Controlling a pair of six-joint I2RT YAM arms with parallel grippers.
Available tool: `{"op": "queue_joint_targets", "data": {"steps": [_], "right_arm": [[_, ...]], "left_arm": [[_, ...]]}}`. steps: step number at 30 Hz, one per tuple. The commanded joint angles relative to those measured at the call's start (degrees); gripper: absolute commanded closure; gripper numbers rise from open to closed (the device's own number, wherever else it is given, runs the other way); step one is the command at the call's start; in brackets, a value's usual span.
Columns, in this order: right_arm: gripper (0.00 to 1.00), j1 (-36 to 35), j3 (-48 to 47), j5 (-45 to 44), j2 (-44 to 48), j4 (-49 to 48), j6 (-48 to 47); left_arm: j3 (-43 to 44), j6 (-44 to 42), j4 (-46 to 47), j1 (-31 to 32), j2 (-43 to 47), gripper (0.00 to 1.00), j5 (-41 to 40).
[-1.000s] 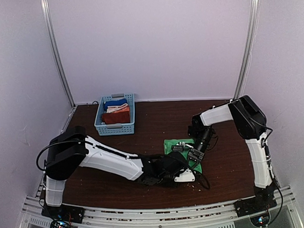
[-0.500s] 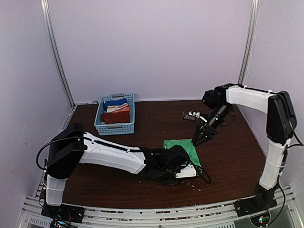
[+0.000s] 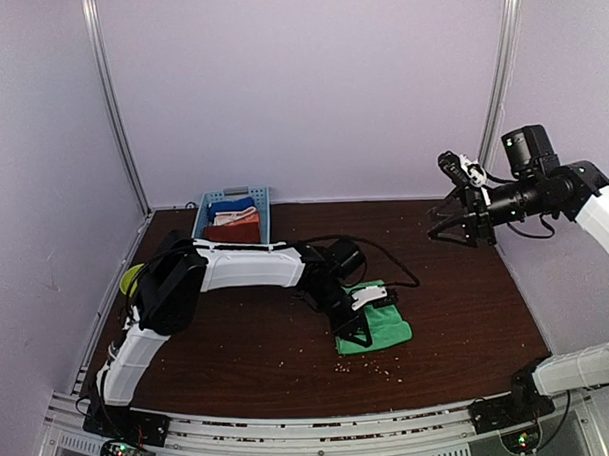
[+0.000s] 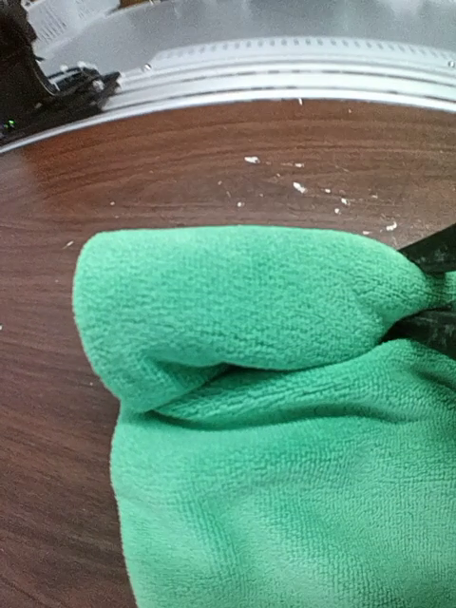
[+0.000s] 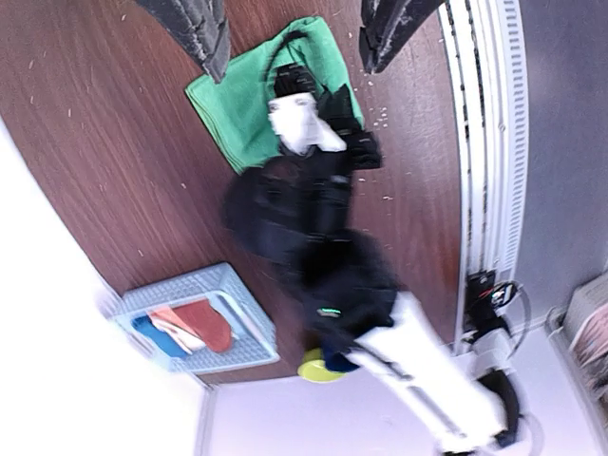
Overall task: Roll the towels
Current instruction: Roll the towel at the center of the board.
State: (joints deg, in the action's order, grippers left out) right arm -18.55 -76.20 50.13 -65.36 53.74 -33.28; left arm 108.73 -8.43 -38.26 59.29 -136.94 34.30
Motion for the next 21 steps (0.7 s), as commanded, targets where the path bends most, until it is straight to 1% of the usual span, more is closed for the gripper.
{"op": "queue_joint_targets", "data": {"steps": [1, 3, 5, 7, 8, 9, 10, 11, 12, 14, 15, 17, 19, 21], "right_arm": [[0.51, -5.43, 3.9, 1.63, 1.03, 8.5, -9.45], [0.52, -11.24, 7.8, -2.85, 0.67, 10.3, -14.99], [0.54, -17.52, 11.83, -8.71, 0.36, 8.74, -15.47], [0.54, -22.35, 16.21, -14.01, 0.55, 4.14, -13.16], [0.55, -24.92, 18.39, -17.67, 0.73, -0.02, -11.83], [0.55, -26.09, 20.56, -19.98, 0.69, -2.56, -9.57], [0.55, -27.6, 22.62, -25.0, 0.45, -6.77, -7.25], [0.55, -28.92, 24.59, -27.72, -0.19, -10.85, -5.6], [0.54, -29.78, 26.5, -32.77, -1.15, -15.45, -4.47], [0.53, -31.43, 28.09, -37.81, -4.61, -19.49, -4.27], [0.5, -31.72, 28.66, -39.88, -6.8, -21.94, -3.81], [0.33, -31.94, 30.13, -41.72, -8.89, -26.55, -4.48], [0.3, -32.12, 31.43, -42.06, -11.14, -29.88, -6.02], [0.31, -32.21, 30.99, -42.8, -14.4, -30.91, -7.29]], "left_arm": [[3.15, 7.02, -7.65, -2.03, -7.37, 0.93, 14.47], [4.75, 8.97, -8.27, -3.12, -9.07, 0.94, 16.74], [5.61, 10.3, -8.32, -3.9, -9.81, 0.95, 18.76], [6.33, 11.5, -8.31, -4.59, -10.44, 0.95, 20.77], [6.66, 12.1, -8.32, -4.8, -10.65, 0.95, 20.82], [6.71, 12.24, -8.28, -4.97, -10.72, 0.95, 20.68], [6.62, 12.5, -8.29, -5.11, -10.76, 0.95, 20.58], [6.52, 12.59, -8.32, -5.34, -10.79, 0.95, 20.58], [6.3, 12.56, -8.32, -5.46, -10.8, 0.95, 20.54], [5.99, 12.52, -8.32, -5.62, -10.82, 0.95, 20.34], [5.77, 12.39, -8.32, -5.61, -10.88, 0.95, 20.11], [5.78, 12.3, -8.32, -5.67, -10.89, 0.94, 20.19], [5.89, 12.3, -8.31, -5.67, -10.89, 0.94, 20.17], [5.97, 12.38, -8.32, -5.67, -10.85, 0.94, 19.58]]}}
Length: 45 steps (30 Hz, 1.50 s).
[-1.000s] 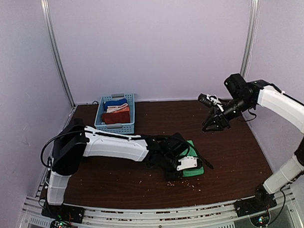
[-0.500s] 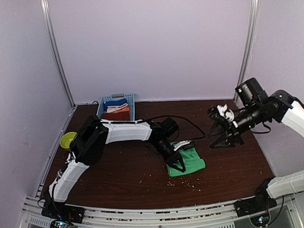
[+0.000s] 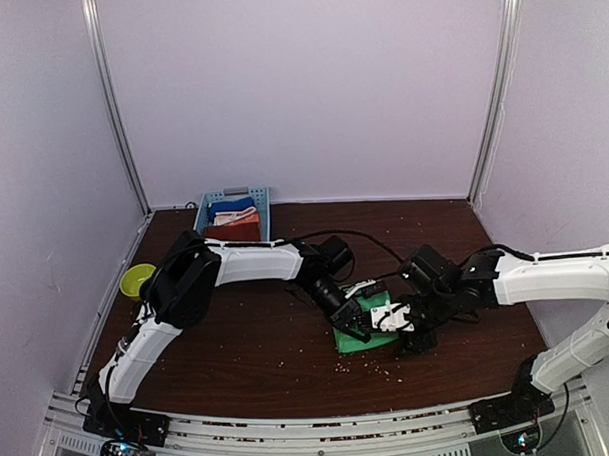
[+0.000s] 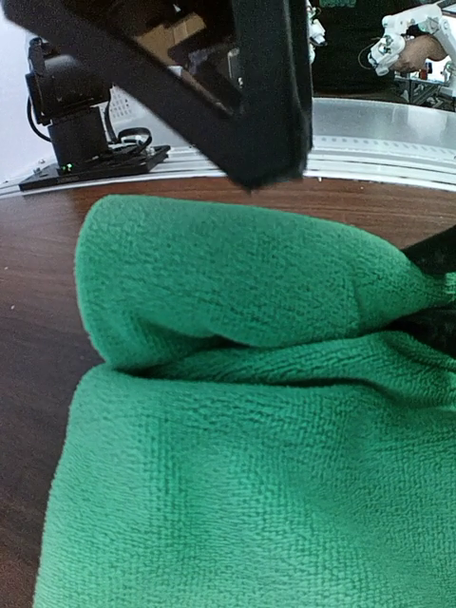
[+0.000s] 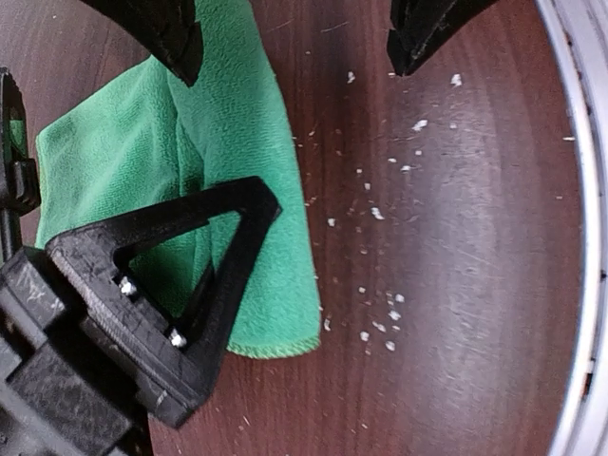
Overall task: Roll the towels
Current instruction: Roll the towel at the center of the board.
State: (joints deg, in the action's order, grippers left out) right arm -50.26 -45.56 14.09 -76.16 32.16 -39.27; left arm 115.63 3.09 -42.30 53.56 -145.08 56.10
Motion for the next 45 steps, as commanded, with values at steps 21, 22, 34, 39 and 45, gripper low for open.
{"op": "queue_joint_targets", "data": {"steps": [21, 22, 34, 39, 45], "right_arm": [[0.89, 1.23, -5.7, 7.29, -19.26, 5.91, -7.8], [0.9, 2.14, -6.62, 9.6, -19.82, 8.29, -8.09], [0.91, 15.53, -25.41, 30.72, -36.81, 38.41, -15.21], [0.91, 19.27, -36.27, 32.02, -48.45, 45.62, -13.87], [0.91, 21.32, -38.82, 31.82, -54.5, 45.55, -12.65]], "left_arm": [[-11.61, -1.48, 4.42, -1.97, 12.87, 0.15, -23.69], [-14.4, -1.5, 7.09, -2.3, 16.37, 0.14, -25.64], [-52.62, -6.3, 53.75, -2.57, 56.1, 0.02, -78.09], [-48.58, -10.94, 47.58, -2.05, 53.72, 0.17, -58.28], [-49.74, -27.01, 48.39, 12.3, 49.91, 0.27, -61.46]]}}
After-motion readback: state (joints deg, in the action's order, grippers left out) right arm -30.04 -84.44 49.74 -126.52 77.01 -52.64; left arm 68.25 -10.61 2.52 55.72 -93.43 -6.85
